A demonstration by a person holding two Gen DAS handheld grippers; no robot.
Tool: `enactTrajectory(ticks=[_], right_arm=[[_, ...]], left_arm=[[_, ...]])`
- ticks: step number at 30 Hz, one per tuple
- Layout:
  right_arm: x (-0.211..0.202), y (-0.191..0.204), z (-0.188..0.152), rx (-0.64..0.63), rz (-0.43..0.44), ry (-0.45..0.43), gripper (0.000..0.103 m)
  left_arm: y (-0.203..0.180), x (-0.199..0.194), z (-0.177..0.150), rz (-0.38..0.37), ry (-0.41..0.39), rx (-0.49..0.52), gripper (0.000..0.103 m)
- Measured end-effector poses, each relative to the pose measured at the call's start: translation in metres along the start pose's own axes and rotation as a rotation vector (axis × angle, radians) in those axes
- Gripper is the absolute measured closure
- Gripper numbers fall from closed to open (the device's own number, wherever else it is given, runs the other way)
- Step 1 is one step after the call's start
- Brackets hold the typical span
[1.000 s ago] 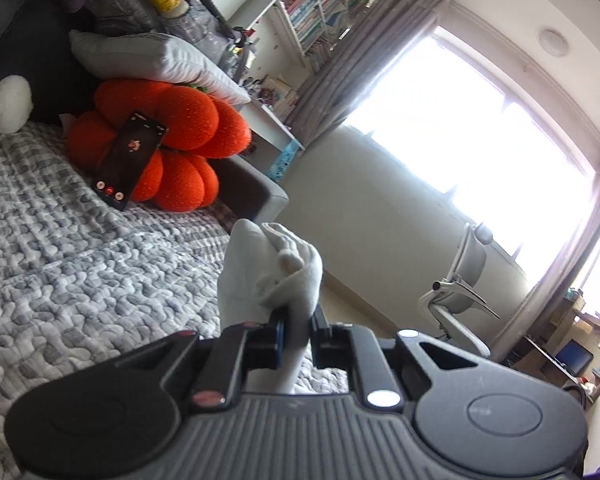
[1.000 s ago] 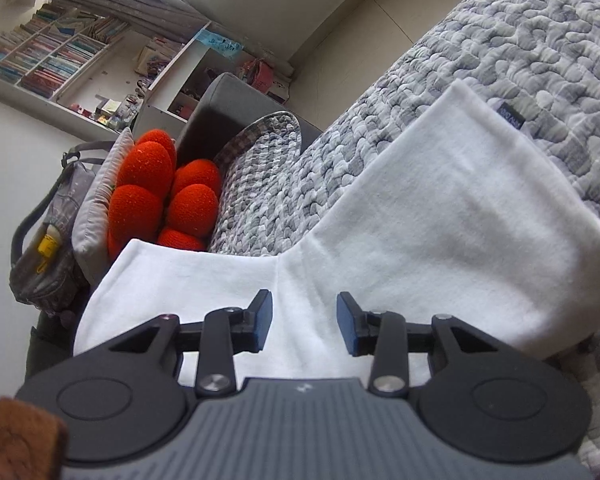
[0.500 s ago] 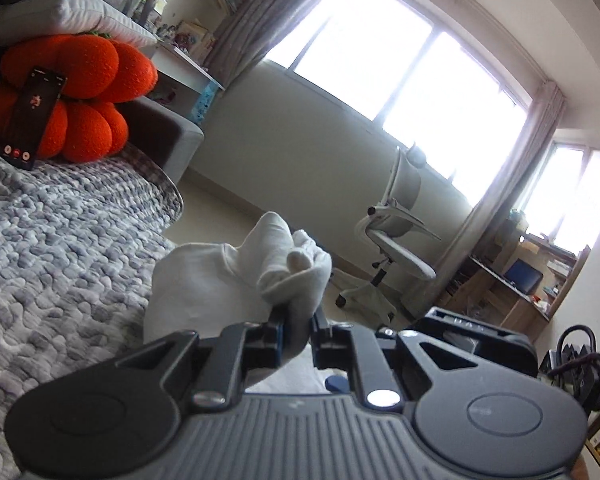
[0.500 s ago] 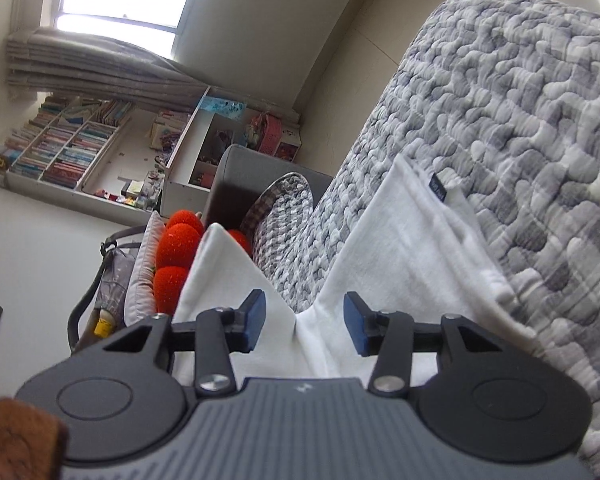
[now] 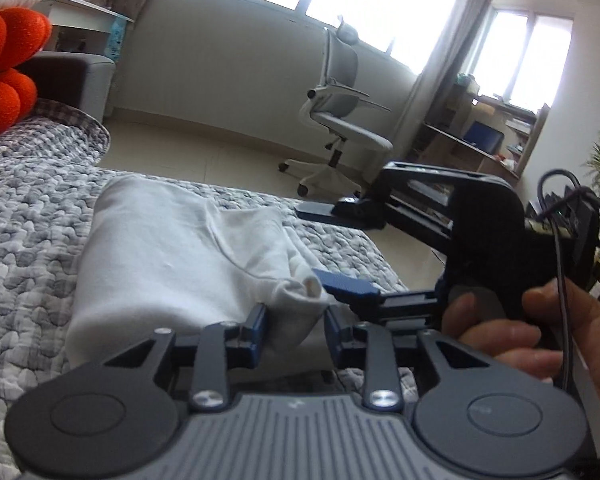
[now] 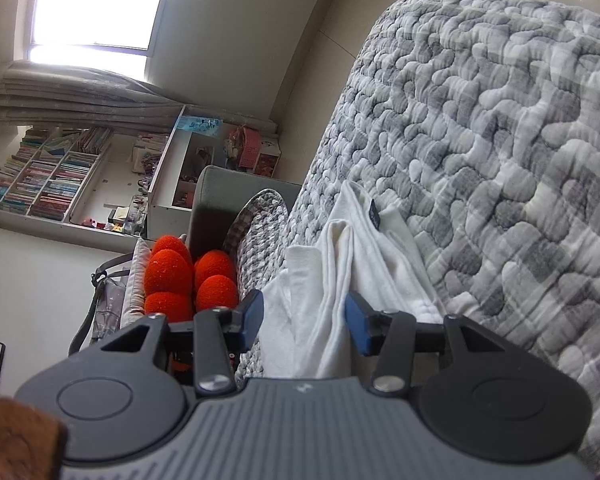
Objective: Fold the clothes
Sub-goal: 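Fold the shirt corner over with the left tool and release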
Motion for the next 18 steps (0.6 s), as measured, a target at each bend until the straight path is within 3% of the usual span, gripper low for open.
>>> enactTrajectory(ticks=[6,14,18], right_arm=[[0.005,0.002,-0.004,-0.063,-0.034,0.023,0.053],[0.003,0.003,-0.004,-0.139,-0.049,0.039,0.053],[0.007,0.007,-0.009,-0.172,-0.069,0.031,0.053]], left_arm=[[-0.002,-0.015,0.001,-0.119,0.078,0.031,0.056],[0.039,-0.037,0.02,-0.014,0.062,-0.004,0.056],[0.062,-0.035,0.031,0.037,0.052,0.031,0.058]])
Point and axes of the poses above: each gripper's, at about its wrist camera, not at the fingertips, and x roughly the way its jaws point, y to its left, z to its top, the point moved 9 cm from there along x, roughly the way its jaws point, and after that the axes turned 4 degrees about -y, right-handed, at the moved point
